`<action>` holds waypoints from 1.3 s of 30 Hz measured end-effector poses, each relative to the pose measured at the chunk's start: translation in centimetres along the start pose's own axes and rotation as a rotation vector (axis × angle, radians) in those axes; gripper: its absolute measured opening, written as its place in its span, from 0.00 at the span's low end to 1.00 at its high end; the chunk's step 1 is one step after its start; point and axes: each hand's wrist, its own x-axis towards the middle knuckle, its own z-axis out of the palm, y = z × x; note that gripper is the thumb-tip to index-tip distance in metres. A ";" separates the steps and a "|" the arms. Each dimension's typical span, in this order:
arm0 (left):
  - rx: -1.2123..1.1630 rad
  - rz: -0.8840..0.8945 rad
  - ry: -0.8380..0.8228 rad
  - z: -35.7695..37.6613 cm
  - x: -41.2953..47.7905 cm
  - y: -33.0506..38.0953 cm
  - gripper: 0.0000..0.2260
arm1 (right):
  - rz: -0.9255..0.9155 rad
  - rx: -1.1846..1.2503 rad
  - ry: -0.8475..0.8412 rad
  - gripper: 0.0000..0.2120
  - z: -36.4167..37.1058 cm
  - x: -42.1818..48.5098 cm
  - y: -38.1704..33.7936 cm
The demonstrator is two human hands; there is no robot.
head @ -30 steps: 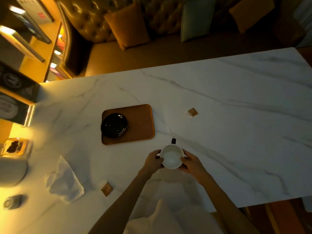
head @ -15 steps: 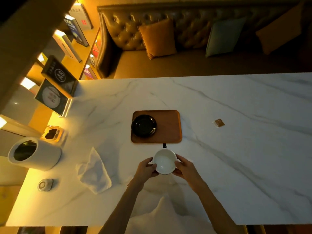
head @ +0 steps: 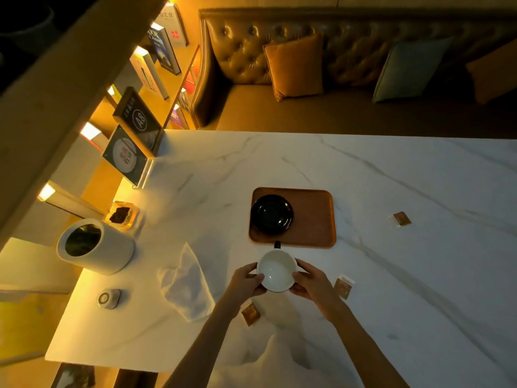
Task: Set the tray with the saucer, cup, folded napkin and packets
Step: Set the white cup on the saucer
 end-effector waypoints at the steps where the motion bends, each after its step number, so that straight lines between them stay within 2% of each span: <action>1: -0.011 -0.002 0.001 -0.2 0.4 0.1 0.21 | -0.003 0.001 -0.005 0.22 0.2 0.5 -0.1; 14: -0.055 0.042 0.016 -0.4 8.7 4.8 0.19 | -0.044 -0.010 0.027 0.18 0.1 9.9 -4.2; 27: -0.014 -0.023 0.010 -0.3 19.4 8.0 0.19 | 0.113 0.018 0.095 0.21 -0.5 19.7 -7.1; 39: -0.052 -0.055 0.034 -0.8 22.6 7.2 0.19 | 0.138 0.011 0.104 0.19 -0.1 23.0 -6.6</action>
